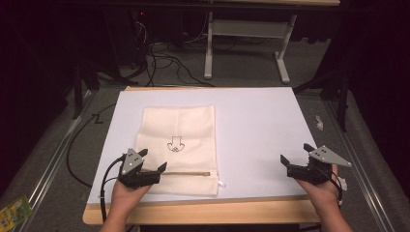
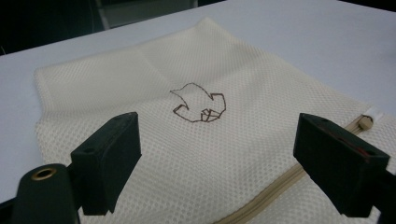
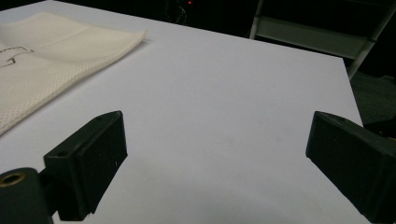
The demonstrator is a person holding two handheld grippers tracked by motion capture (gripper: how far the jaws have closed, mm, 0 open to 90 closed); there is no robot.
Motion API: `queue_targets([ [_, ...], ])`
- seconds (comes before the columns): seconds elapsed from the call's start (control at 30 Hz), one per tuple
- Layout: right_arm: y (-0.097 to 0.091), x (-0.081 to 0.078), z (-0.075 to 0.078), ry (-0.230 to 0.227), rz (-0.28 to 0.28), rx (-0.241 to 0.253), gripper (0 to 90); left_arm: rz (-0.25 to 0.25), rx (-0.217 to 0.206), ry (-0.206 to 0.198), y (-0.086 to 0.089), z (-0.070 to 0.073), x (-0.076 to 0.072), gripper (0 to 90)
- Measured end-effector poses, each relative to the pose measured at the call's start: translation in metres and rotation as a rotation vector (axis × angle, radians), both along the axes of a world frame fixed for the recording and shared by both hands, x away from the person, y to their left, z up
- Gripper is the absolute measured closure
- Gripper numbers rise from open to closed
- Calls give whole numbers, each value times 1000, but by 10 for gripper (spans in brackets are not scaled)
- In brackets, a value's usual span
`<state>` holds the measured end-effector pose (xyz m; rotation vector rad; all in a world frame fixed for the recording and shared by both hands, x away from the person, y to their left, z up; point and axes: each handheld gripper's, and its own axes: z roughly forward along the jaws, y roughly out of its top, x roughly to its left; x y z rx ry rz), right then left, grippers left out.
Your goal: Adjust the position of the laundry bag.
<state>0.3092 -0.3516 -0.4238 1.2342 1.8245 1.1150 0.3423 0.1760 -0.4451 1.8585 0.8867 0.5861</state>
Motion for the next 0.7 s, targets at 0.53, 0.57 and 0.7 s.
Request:
queue_targets([
  [0.53, -8, 3, -8, 43, -37, 30, 51, 17, -45, 27, 7, 0, 2, 157],
  [0.57, -8, 3, -7, 40, -37, 31, 51, 21, -53, 41, 9, 1, 3, 157],
  [0.7, -8, 2, -8, 37, -37, 41, 51, 88, -1, 62, 18, -1, 8, 167],
])
